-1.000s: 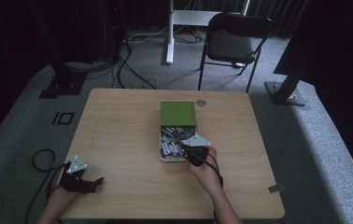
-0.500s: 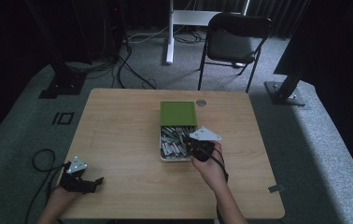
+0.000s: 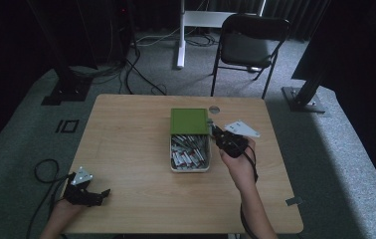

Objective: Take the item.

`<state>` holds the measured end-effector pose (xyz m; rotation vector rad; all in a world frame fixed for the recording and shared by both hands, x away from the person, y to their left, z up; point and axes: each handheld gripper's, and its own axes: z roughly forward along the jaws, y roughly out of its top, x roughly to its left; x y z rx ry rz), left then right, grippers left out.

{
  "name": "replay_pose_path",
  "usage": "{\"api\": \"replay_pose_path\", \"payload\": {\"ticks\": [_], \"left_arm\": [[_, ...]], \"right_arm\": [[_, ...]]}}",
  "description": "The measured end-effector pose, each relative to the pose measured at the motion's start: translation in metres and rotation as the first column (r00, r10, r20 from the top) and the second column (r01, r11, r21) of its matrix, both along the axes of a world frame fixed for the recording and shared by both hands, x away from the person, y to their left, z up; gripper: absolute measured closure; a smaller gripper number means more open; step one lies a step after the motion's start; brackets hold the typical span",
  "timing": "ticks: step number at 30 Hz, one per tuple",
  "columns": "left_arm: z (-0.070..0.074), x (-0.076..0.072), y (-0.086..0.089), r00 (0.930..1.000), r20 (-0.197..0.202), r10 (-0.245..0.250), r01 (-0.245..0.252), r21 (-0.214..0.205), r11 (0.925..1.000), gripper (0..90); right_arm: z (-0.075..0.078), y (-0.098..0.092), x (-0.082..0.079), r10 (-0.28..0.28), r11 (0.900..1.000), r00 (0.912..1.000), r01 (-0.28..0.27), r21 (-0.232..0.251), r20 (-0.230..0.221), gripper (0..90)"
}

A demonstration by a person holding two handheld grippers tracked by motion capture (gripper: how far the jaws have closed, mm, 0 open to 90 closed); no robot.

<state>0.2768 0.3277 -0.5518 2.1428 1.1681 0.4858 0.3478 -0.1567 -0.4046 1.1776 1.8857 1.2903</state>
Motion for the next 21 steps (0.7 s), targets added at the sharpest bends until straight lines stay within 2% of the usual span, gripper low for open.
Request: {"api": "replay_pose_path", "payload": {"ticks": [3,4,8,12,21], "left_arm": [[0.000,0.000,0.000,1.0000,0.000,0.000,0.000,0.000,1.0000,1.4],[0.000,0.000,0.000,1.0000,0.000,0.000,0.000,0.000,1.0000,1.4],[0.000,0.000,0.000,1.0000,-0.001,0.002,-0.002,-0.002,1.0000,1.4],[0.000,0.000,0.000,1.0000,-0.001,0.001,-0.001,-0.001,1.0000,1.4],[0.000,0.000,0.000,1.0000,-0.001,0.001,-0.001,-0.002,1.0000,1.4]], "right_arm": [[-0.004,-0.007,0.005,-0.027,0.9996,0.9996,0.027,0.007,-0.009,89.0],[-0.010,-0.014,0.009,-0.053,0.9986,0.9984,0.053,0.009,-0.022,89.1],[-0.026,-0.023,0.015,-0.084,0.9962,0.9948,0.085,0.019,-0.059,89.1],[-0.045,-0.023,0.018,-0.091,0.9952,0.9912,0.094,0.027,-0.095,89.1],[-0.089,-0.018,0.025,-0.094,0.9908,0.9791,0.110,0.079,-0.181,89.1]]}}
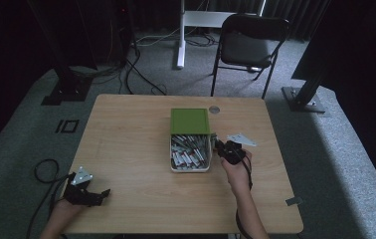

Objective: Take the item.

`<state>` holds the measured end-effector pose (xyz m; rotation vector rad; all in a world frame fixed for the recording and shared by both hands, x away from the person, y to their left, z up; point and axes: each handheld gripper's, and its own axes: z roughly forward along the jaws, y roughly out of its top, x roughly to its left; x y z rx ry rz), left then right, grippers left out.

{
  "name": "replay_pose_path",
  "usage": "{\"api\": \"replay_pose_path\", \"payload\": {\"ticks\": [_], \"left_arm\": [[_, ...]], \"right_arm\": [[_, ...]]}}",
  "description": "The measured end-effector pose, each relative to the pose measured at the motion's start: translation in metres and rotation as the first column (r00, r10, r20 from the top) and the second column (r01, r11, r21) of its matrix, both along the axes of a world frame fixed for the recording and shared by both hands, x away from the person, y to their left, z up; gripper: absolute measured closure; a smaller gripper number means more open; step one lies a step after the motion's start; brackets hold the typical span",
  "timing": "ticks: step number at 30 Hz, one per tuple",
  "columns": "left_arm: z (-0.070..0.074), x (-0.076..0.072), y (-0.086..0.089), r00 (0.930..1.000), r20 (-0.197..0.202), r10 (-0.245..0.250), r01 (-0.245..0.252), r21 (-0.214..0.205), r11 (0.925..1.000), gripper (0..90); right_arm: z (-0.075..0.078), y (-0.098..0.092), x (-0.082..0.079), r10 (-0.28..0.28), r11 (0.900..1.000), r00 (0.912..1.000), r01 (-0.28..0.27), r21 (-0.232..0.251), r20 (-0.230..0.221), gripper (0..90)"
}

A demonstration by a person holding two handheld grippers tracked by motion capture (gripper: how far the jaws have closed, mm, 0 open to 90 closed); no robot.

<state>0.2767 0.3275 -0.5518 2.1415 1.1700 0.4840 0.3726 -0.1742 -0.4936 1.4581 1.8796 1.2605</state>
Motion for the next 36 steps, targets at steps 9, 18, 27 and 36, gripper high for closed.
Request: {"api": "replay_pose_path", "payload": {"ticks": [9,18,27,36], "left_arm": [[0.000,0.000,0.000,1.0000,0.000,0.000,0.000,0.000,1.0000,1.4],[0.000,0.000,0.000,1.0000,0.000,0.000,0.000,0.000,1.0000,1.4],[0.000,0.000,0.000,1.0000,0.000,0.000,0.000,0.000,1.0000,1.4],[0.000,0.000,0.000,1.0000,0.000,0.000,0.000,0.000,1.0000,1.4]], "right_arm": [[-0.028,-0.005,0.010,-0.022,0.9998,0.9978,0.022,0.000,-0.062,89.0],[-0.041,-0.035,0.014,-0.061,0.9981,0.9931,0.060,-0.014,-0.100,86.3],[-0.052,-0.035,0.017,-0.054,0.9978,0.9900,0.048,-0.045,-0.131,81.1],[-0.060,-0.026,0.019,-0.006,0.9985,0.9888,-0.002,-0.054,-0.149,65.9]]}}
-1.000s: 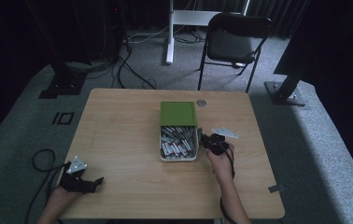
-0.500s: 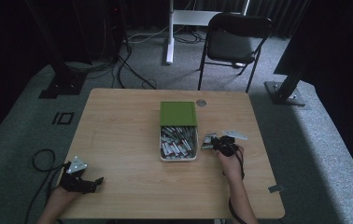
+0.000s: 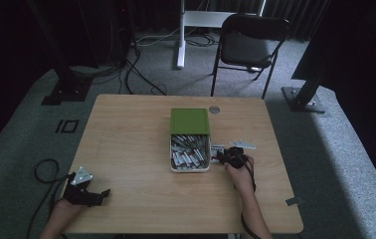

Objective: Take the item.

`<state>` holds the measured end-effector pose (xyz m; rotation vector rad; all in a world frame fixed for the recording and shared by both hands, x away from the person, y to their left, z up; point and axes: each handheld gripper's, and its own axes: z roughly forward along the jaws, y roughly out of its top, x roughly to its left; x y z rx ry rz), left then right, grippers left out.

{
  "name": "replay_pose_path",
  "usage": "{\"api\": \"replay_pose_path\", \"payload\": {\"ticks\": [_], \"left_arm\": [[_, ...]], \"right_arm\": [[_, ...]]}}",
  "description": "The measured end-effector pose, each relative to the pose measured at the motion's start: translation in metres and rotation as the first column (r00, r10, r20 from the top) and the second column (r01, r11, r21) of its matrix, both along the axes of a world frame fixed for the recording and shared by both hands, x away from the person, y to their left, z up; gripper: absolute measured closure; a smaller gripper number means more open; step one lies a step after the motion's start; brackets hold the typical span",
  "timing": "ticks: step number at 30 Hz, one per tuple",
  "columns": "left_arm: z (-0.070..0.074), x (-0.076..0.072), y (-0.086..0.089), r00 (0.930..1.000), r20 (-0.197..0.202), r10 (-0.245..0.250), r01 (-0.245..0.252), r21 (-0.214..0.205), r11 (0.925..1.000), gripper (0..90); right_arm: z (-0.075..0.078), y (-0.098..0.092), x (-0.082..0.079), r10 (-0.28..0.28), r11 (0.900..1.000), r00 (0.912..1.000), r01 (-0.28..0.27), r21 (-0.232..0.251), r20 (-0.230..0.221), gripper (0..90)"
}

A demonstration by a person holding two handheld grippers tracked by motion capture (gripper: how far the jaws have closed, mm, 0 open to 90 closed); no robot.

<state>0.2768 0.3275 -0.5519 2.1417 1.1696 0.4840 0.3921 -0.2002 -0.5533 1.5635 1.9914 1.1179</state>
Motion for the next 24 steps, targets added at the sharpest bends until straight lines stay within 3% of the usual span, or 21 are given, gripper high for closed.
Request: {"api": "replay_pose_path", "payload": {"ticks": [1,7,24], "left_arm": [[0.000,0.000,0.000,1.0000,0.000,0.000,0.000,0.000,1.0000,1.4],[0.000,0.000,0.000,1.0000,0.000,0.000,0.000,0.000,1.0000,1.4],[0.000,0.000,0.000,1.0000,0.000,0.000,0.000,0.000,1.0000,1.4]], "right_arm": [[0.000,0.000,0.001,0.020,0.9998,0.9998,-0.020,-0.004,0.004,55.6],[0.004,-0.009,-0.003,0.000,0.9994,0.9996,0.001,-0.036,0.027,38.2],[0.006,-0.053,-0.017,-0.089,0.9929,0.9957,0.091,-0.076,0.026,16.9]]}}
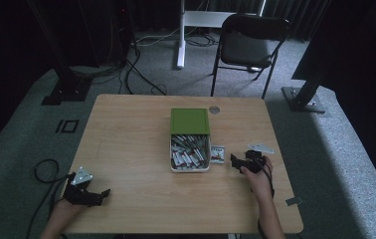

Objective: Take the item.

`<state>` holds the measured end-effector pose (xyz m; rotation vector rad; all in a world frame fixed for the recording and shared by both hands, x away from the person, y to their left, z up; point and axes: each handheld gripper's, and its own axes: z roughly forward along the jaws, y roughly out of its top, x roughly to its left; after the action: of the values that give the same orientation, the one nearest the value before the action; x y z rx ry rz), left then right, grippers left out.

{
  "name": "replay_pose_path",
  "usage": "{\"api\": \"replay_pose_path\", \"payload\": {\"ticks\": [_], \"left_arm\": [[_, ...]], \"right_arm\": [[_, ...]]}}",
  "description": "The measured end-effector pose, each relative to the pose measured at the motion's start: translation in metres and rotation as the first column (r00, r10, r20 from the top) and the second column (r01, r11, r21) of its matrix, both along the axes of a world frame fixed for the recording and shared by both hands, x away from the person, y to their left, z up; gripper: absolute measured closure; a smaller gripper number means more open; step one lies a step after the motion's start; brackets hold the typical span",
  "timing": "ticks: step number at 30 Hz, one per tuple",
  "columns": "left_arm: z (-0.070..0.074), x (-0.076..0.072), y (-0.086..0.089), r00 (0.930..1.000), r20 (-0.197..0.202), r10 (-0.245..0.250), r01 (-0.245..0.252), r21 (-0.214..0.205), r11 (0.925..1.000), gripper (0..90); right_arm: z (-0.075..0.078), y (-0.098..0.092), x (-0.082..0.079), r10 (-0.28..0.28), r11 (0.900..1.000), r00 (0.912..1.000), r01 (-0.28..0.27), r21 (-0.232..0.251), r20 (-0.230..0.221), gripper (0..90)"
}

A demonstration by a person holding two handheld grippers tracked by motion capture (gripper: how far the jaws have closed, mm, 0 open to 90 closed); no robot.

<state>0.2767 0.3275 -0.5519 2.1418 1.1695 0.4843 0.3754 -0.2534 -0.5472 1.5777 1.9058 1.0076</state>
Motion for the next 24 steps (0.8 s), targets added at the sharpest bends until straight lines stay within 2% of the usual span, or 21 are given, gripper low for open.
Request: {"api": "replay_pose_path", "payload": {"ticks": [10,18,24], "left_arm": [[0.000,0.000,0.000,1.0000,0.000,0.000,0.000,0.000,1.0000,1.4],[0.000,0.000,0.000,1.0000,0.000,0.000,0.000,0.000,1.0000,1.4],[0.000,0.000,0.000,1.0000,-0.001,0.001,-0.001,-0.001,1.0000,1.4]], "right_arm": [[0.000,-0.024,-0.017,-0.056,0.9981,0.9984,0.056,-0.027,0.000,13.1],[0.001,-0.040,-0.035,-0.137,0.9885,0.9906,0.136,-0.066,-0.004,12.9],[-0.001,-0.049,-0.049,-0.150,0.9863,0.9886,0.149,-0.071,-0.012,13.0]]}}
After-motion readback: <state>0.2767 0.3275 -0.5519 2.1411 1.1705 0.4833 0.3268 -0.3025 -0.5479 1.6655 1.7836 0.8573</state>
